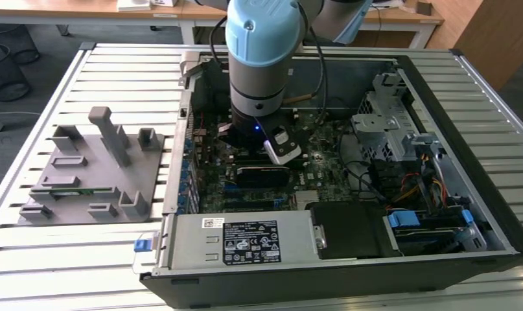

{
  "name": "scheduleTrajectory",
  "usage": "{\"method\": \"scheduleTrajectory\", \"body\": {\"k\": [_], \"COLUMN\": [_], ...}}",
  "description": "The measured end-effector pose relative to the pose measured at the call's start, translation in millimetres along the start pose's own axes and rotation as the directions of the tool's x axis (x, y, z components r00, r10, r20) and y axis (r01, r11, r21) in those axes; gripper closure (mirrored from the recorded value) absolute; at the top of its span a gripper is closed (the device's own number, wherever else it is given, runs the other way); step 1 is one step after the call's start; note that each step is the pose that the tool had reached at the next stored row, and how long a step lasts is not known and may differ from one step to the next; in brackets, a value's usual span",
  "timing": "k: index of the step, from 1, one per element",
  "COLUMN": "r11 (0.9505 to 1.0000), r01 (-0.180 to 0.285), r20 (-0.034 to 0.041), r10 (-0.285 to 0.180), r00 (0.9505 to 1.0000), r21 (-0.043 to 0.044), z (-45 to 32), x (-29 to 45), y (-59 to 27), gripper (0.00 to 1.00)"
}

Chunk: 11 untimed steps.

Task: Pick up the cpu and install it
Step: 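Install the second cpu locking lever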

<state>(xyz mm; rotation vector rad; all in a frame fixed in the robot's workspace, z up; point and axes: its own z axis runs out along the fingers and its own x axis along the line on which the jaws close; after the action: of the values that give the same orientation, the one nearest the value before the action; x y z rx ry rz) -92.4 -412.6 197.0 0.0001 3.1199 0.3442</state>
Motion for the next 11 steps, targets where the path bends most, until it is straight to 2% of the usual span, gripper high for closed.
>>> {"method": "scheduleTrajectory", "body": {"k": [7, 11], "r11": [0.9999, 0.9998], "r01": [0.0, 0.0], "r20": [-0.0003, -0.0001], "r10": [0.0, 0.0], "r00": [1.0, 1.0], "r21": [-0.0142, -0.0179], "z": [2.1, 3.8], "x": [0.0, 0.0], "y": [-0.5, -0.8], "gripper": [0.89, 0.89]}}
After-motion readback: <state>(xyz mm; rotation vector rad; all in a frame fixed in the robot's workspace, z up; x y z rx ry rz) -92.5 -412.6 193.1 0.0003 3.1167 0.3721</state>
